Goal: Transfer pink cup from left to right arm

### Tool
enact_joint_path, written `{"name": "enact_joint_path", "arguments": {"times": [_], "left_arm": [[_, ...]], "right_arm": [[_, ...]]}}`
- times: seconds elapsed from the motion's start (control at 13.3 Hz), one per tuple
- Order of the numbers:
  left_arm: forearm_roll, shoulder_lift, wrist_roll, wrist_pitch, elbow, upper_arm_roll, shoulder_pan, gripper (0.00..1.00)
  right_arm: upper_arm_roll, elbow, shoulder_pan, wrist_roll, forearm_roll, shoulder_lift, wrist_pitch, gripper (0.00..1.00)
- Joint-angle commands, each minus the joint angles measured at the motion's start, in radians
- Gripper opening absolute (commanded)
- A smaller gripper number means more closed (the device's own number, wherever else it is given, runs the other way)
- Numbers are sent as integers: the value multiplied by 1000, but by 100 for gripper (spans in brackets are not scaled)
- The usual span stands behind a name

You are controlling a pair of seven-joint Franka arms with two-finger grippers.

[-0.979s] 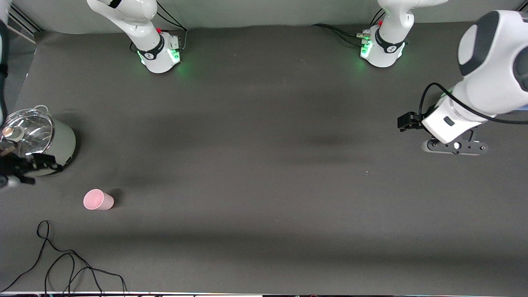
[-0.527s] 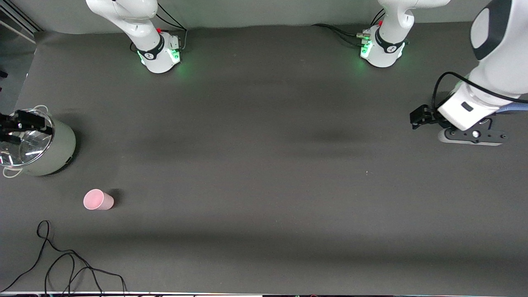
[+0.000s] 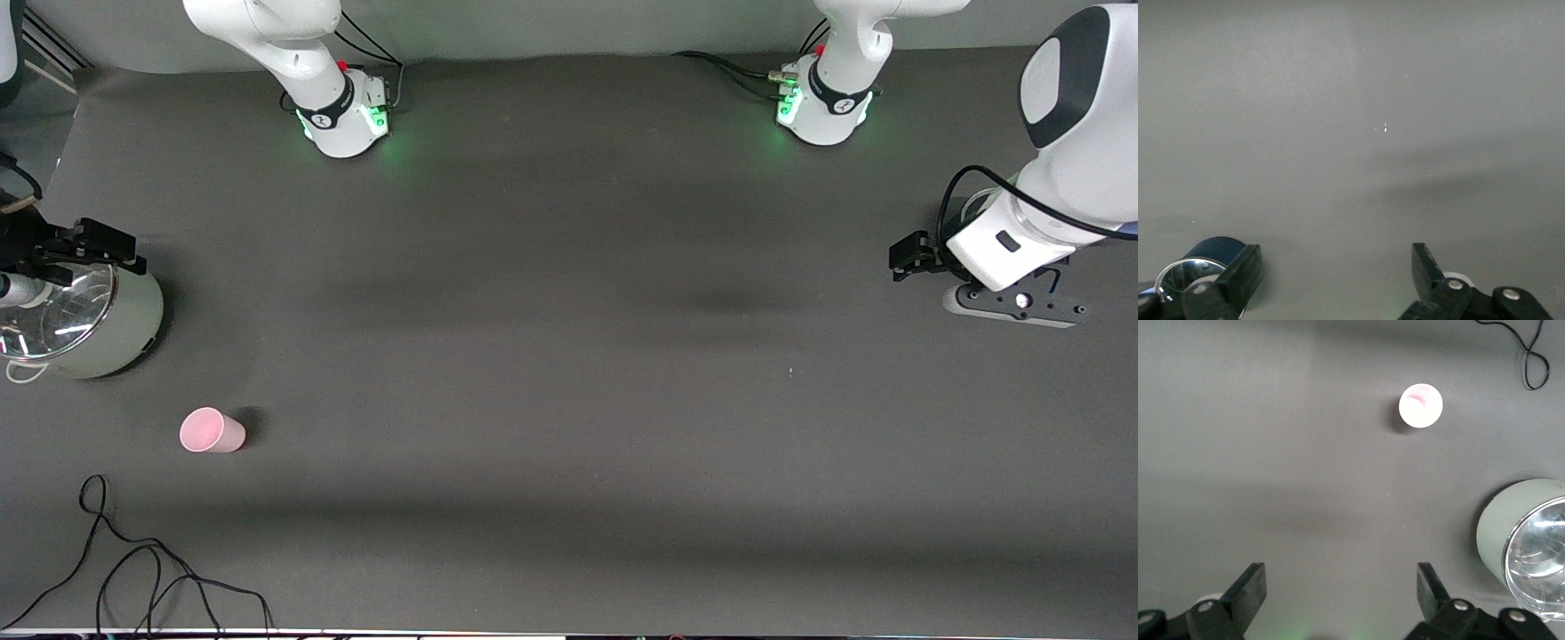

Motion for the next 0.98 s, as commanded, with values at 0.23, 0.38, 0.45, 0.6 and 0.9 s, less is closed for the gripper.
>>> {"name": "enact_joint_path", "arguments": {"times": [0.23, 0.38, 0.45, 0.6, 0.9], "left_arm": [[0, 2, 15, -23, 14, 0, -2, 100], [0, 2, 15, -23, 14, 0, -1, 100], [0, 2, 15, -23, 14, 0, -1, 100], [0, 2, 15, -23, 14, 0, -1, 100], [0, 4, 15, -21, 14, 0, -1, 100]], "right_arm": [[-1, 19, 22, 156, -14, 3, 16, 100], [-6, 18, 21, 147, -12, 3, 50, 100], [-6, 16, 21, 145, -14, 3, 53, 100], [-8, -2, 21, 145, -14, 0, 71, 100], [-11, -4, 21, 142, -14, 0, 64, 100]]}}
